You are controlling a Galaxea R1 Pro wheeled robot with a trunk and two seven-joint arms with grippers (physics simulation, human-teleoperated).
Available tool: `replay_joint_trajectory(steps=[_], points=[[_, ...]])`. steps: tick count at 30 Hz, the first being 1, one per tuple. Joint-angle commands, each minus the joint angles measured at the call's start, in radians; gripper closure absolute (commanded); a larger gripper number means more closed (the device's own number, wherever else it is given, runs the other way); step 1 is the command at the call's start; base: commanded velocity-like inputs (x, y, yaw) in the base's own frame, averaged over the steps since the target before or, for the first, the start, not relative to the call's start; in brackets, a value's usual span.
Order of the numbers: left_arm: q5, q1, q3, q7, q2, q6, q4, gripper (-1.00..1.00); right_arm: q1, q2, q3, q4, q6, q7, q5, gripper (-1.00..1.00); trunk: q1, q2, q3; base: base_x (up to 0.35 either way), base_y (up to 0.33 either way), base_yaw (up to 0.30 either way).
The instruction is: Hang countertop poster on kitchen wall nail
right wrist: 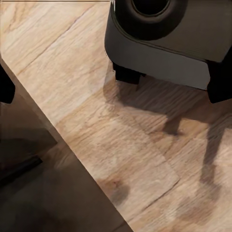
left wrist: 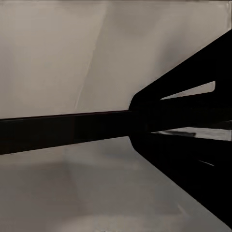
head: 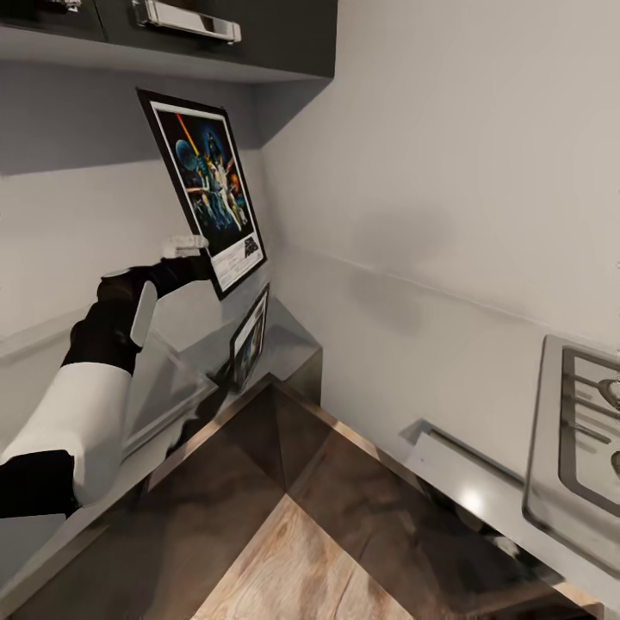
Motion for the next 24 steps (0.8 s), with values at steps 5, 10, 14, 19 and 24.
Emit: replay_joint_trajectory(steps=[5, 10, 14, 19, 24], points=[[0.004, -0.001, 0.002, -0.004, 0.01, 0.008, -0.046, 1.0, -0.001, 0.0, 0.0, 0.0, -0.003, -0.007, 0.009, -1.0, 0.0, 0.0, -0.001, -0.255, 0.0, 0.0], [0.005, -0.001, 0.003, -0.005, 0.014, 0.009, -0.063, 1.0, -0.001, 0.0, 0.0, 0.0, -0.002, -0.007, 0.009, -1.0, 0.0, 0.0, -0.001, -0.094, 0.0, 0.0], [0.005, -0.001, 0.003, -0.005, 0.016, 0.009, -0.067, 1.0, -0.001, 0.0, 0.001, 0.0, -0.002, -0.007, 0.009, -1.0, 0.0, 0.0, -0.001, -0.204, 0.0, 0.0], [0.005, -0.001, 0.003, -0.006, 0.018, 0.009, -0.068, 1.0, -0.001, 0.0, 0.0, 0.0, -0.003, -0.007, 0.009, -1.0, 0.0, 0.0, -0.001, -0.302, 0.0, 0.0], [0.005, -0.001, 0.003, -0.006, 0.019, 0.009, -0.067, 1.0, -0.001, 0.0, 0.0, 0.0, -0.003, -0.007, 0.009, -1.0, 0.0, 0.0, -0.001, -0.332, 0.0, 0.0]])
